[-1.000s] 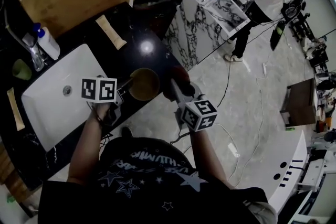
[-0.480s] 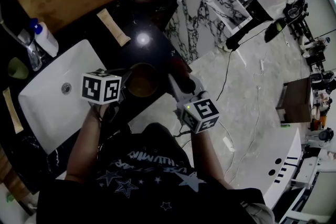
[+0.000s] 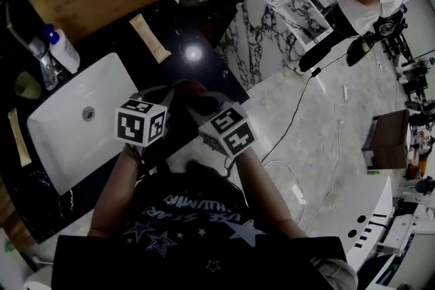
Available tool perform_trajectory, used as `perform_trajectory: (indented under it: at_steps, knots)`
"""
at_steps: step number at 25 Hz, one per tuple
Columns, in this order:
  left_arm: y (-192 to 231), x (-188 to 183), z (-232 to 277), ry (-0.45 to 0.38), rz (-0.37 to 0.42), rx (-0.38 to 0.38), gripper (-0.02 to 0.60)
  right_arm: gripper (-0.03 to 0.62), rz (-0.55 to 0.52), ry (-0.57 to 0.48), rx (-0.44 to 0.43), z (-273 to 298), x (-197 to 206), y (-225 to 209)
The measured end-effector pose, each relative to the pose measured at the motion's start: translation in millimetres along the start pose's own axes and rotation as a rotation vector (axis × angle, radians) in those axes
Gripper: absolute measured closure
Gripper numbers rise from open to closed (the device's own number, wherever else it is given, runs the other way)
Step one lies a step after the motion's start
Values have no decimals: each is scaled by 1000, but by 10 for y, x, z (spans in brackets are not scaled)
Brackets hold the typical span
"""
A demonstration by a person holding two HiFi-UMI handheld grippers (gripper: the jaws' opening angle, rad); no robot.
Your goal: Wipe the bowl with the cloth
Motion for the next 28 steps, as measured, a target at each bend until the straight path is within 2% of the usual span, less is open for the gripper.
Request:
perform_trajectory:
  at_steps: [4, 8, 15, 18, 20, 23, 28]
  knots:
    - [-101, -16, -1, -4, -6, -9, 561, 540, -76, 70, -26, 129, -36, -52]
    - [-135, -47, -29, -20, -42, -45, 561, 540, -127, 45, -35, 140, -70, -135]
    - [-222, -109, -105, -104, -75, -120, 561, 540, -89, -3, 57, 24, -122, -317]
    - [-198, -125, -186, -176, -84, -166, 561, 540, -158, 27, 107, -40, -147, -326]
    - [-198, -132, -235, -201, -72, -184, 561, 540, -228, 88, 123, -43, -160, -294]
    - [-231, -125, -292, -220, -26, -204, 561, 542, -267, 171, 108, -18, -148, -215]
    - [-311, -129, -398, -263, 32, -229, 561, 542, -310, 201, 79, 22, -122, -107]
Point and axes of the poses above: the fingertips, and each gripper's own axes: z forward along the fingers, y to its left, x out of its underside, the point moved 8 cm from there along -z, backward along the fingers, and after that the axes turned 13 degrees about -x, right-handed, at the moved point
